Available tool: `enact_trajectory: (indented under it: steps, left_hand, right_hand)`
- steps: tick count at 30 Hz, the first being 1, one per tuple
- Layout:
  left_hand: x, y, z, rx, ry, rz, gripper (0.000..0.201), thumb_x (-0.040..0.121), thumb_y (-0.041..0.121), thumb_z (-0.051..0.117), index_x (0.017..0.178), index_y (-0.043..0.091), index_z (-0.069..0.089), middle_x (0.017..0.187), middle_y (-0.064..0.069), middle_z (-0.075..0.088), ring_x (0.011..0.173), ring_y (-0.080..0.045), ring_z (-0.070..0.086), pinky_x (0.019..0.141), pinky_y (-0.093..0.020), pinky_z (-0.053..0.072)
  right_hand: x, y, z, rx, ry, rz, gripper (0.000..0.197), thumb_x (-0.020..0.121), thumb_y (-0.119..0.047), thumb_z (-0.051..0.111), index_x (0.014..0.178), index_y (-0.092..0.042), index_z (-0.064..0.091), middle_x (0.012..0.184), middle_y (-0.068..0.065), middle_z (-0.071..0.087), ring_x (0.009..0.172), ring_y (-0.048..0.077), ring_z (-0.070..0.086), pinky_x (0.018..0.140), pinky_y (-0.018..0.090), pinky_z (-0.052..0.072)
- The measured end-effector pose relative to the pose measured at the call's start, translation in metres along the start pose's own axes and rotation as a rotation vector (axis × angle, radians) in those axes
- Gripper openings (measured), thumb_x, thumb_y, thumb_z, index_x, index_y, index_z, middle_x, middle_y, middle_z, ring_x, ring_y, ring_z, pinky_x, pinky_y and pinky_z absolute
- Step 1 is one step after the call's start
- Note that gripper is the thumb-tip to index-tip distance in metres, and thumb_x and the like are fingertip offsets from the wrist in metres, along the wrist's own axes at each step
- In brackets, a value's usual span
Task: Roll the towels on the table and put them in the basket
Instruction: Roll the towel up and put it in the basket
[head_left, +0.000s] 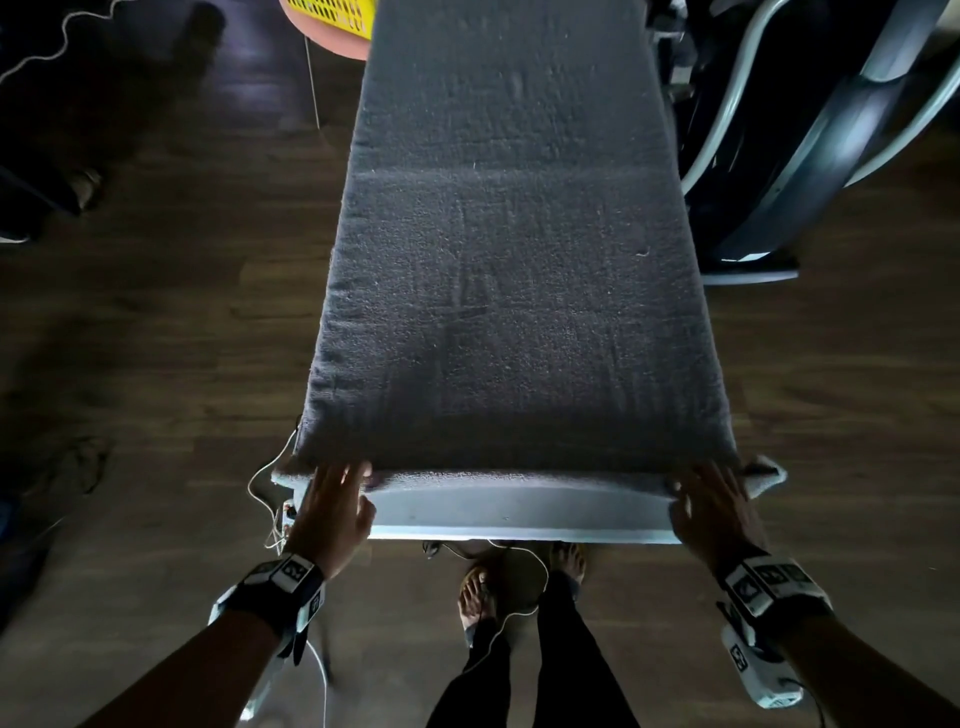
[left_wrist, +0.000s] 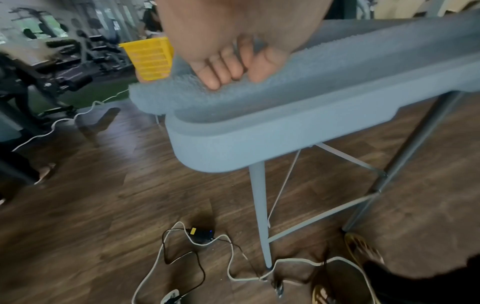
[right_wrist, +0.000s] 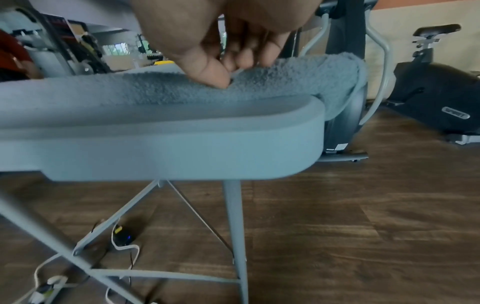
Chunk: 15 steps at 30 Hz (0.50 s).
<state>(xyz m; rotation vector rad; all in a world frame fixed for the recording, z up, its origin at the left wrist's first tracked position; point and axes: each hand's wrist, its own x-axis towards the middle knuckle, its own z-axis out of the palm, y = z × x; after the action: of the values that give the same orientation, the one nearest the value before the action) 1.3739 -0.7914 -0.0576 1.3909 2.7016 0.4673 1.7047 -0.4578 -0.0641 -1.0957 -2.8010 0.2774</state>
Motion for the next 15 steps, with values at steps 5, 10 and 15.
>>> enact_trajectory:
  steps: [5,10,15]
  left_hand:
    - [0.004,-0.007,0.001,-0.01,-0.014,-0.078,0.033,0.081,0.019,0.046,0.102,0.004,0.068,0.096,-0.014,0.064,0.09,-0.031,0.056,0.078,-0.04,0.048]
    - [0.023,0.007,-0.025,0.042,-0.139,-0.151,0.022,0.073,0.017,0.05,0.078,0.01,0.071,0.073,-0.011,0.068,0.07,-0.033,0.066,0.066,-0.04,0.054]
    - [0.036,-0.001,-0.028,0.247,-0.22,-0.138,0.025,0.079,0.029,0.044,0.087,0.014,0.063,0.075,-0.008,0.067,0.072,-0.031,0.066,0.079,-0.047,0.045]
  right_hand:
    - [-0.001,0.004,-0.002,-0.012,-0.086,0.131,0.051,0.058,-0.002,0.075,0.107,-0.01,0.064,0.109,0.014,0.059,0.099,0.036,0.053,0.082,0.047,0.045]
    - [0.011,0.002,-0.016,-0.059,-0.009,0.07,0.027,0.068,-0.022,0.052,0.086,-0.025,0.072,0.091,0.001,0.071,0.087,0.027,0.065,0.09,0.042,0.032]
    - [0.016,-0.003,-0.018,-0.079,-0.023,0.099,0.02,0.075,-0.024,0.056,0.087,-0.031,0.071,0.097,-0.003,0.07,0.091,0.022,0.064,0.085,0.042,0.031]
